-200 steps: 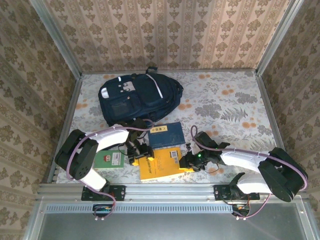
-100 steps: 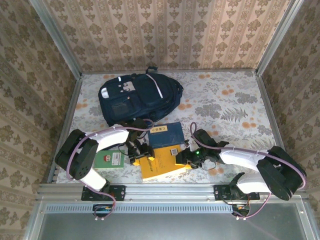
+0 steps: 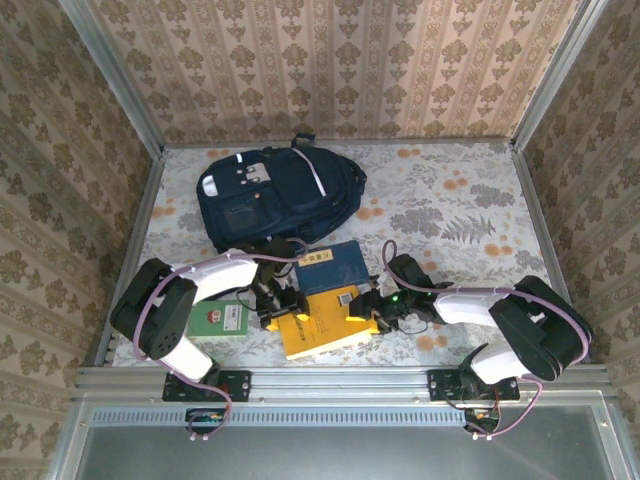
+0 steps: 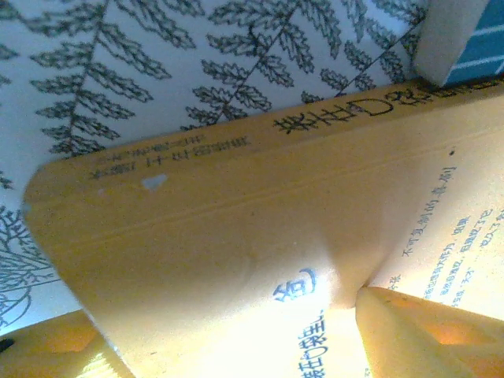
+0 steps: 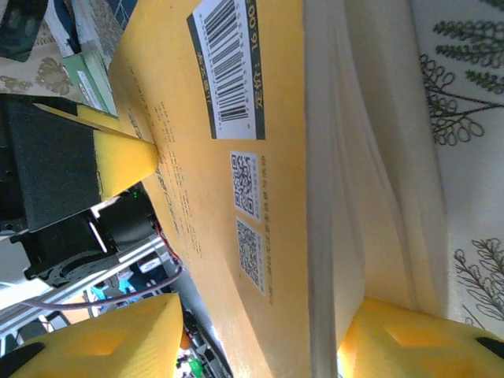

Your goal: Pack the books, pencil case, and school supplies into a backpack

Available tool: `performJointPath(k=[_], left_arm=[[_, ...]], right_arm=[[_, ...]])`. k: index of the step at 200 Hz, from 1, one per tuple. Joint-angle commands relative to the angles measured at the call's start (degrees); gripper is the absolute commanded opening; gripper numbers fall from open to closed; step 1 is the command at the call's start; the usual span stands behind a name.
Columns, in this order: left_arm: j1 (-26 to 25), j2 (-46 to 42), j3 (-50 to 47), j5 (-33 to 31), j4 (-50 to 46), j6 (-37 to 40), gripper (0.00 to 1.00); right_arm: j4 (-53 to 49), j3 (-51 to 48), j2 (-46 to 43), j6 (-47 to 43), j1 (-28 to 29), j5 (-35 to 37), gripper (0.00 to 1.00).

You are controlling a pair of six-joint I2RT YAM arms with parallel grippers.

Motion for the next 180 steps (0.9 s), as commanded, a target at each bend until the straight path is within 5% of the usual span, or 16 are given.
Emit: performJointPath(k=[1,71,180], left_arm=[[-1.7,2.5,0.3,6.7,16.2,2.8,0.66],[-0.5,2.1,-0.8,6.2,15.6,3.9,0.66],[-0.1,1.7,-1.9,5.9,15.9,4.2,0.66]], right_arm=[[5.7,0.1,0.1,-0.4,1.3,0.7,0.55],[-7.8,0.4,-12.5,-5.6,-2.6,2.7,0.55],[1.3,-3.3,-7.5,-3.0,-4.8,2.9,0.48]])
